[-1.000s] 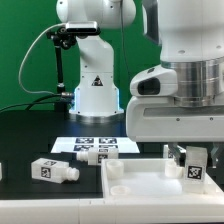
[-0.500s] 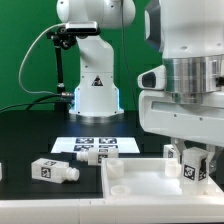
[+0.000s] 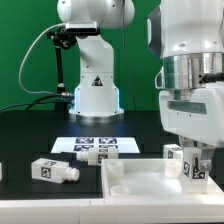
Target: Assemble one leg
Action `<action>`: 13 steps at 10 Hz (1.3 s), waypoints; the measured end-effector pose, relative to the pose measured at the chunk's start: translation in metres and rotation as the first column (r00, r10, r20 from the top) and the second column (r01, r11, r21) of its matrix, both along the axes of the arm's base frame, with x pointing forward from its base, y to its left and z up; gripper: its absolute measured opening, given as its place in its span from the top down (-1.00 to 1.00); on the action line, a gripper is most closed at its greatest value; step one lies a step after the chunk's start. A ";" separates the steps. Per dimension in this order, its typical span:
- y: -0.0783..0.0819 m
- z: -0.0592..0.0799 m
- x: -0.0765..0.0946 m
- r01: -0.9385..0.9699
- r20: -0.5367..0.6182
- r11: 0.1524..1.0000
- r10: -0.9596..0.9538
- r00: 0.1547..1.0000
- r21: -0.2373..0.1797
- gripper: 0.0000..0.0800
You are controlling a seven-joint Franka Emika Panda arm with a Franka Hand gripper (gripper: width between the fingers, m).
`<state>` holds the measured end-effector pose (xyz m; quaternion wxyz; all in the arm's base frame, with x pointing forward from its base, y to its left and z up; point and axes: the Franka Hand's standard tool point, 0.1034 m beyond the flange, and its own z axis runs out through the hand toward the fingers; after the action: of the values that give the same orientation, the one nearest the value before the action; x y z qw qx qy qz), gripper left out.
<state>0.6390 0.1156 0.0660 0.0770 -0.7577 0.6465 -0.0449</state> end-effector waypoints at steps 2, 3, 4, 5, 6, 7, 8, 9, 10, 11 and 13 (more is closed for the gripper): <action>-0.013 0.001 0.003 -0.298 0.016 0.953 0.299 0.954 -0.055 -0.38; -0.018 0.002 0.004 -0.485 0.015 0.870 0.488 0.873 -0.087 -0.58; -0.013 0.003 0.003 -0.583 0.019 0.805 0.588 0.808 -0.107 -0.58; -0.007 0.005 -0.001 -0.639 0.021 0.758 0.647 0.762 -0.134 -0.61; -0.010 0.003 0.000 -0.683 0.014 0.716 0.692 0.722 -0.146 -0.62; -0.012 0.003 0.000 -0.720 0.007 0.676 0.729 0.684 -0.157 -0.62; -0.009 0.003 0.000 -0.780 -0.007 0.601 0.791 0.611 -0.174 -0.62; -0.001 0.004 -0.004 -0.899 -0.076 0.401 0.905 0.418 -0.177 -0.62; -0.002 0.006 -0.003 -0.963 -0.108 0.220 0.965 0.237 -0.155 -0.62; -0.005 0.005 -0.001 -0.979 -0.122 0.125 0.982 0.145 -0.162 -0.62; -0.005 0.004 -0.002 -0.974 -0.118 0.161 0.976 0.180 -0.159 -0.37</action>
Offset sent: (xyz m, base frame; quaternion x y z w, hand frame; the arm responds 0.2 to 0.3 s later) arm -0.0112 0.0231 0.0009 0.0139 -0.1141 -0.4427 0.8893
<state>0.6374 0.1104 0.0703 0.0160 -0.9984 0.0026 -0.0537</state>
